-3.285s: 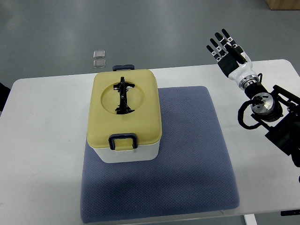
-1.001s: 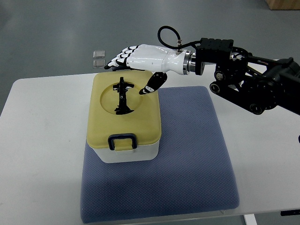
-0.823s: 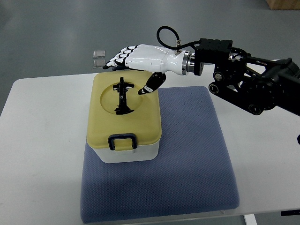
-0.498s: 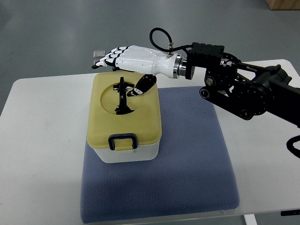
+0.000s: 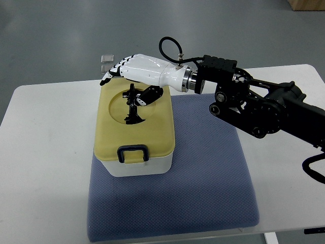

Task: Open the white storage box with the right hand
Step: 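Lift the yellow lid off the white box with the right hand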

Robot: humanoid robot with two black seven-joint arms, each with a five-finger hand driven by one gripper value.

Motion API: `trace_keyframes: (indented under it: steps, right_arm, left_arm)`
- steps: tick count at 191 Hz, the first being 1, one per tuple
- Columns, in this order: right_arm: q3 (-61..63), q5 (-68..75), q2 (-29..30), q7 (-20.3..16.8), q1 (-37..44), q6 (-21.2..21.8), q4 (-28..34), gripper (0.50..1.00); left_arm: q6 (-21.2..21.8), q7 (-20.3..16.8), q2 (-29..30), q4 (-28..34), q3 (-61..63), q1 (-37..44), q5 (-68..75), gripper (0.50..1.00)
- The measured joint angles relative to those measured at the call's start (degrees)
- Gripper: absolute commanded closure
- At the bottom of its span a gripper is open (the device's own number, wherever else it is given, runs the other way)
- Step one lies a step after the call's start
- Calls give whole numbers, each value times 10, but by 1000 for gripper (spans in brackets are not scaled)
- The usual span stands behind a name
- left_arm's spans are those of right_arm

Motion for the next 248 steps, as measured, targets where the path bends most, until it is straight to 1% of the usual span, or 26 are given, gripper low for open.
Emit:
trace_keyframes:
  steps: [47,86,119,153,201,248]
  right_arm:
    - [0,-1,0,0,0,-17,0,1000]
    - [5,1,-2,0,6,-40,7,1000]
    - [32,3,-15,1,18,-37,21,1000]
    - [45,20,-68,1,20,-20,59,1000]
    - [45,42,-170,10,14,-16,97,1000]
    - [37,48,-261,55,-22,-17,101,1000]
  left_arm:
    - [0,0,0,0,0,0,0,500]
    - [0,0,0,0,0,0,0,500]
    - [0,0,0,-1,0,0,0,500]
    - [0,0,0,-3,1,0,0,500]
    - [-2,0,0,-6,1,0,1,500]
    - [-5,1,0,-7,2,0,1,500]
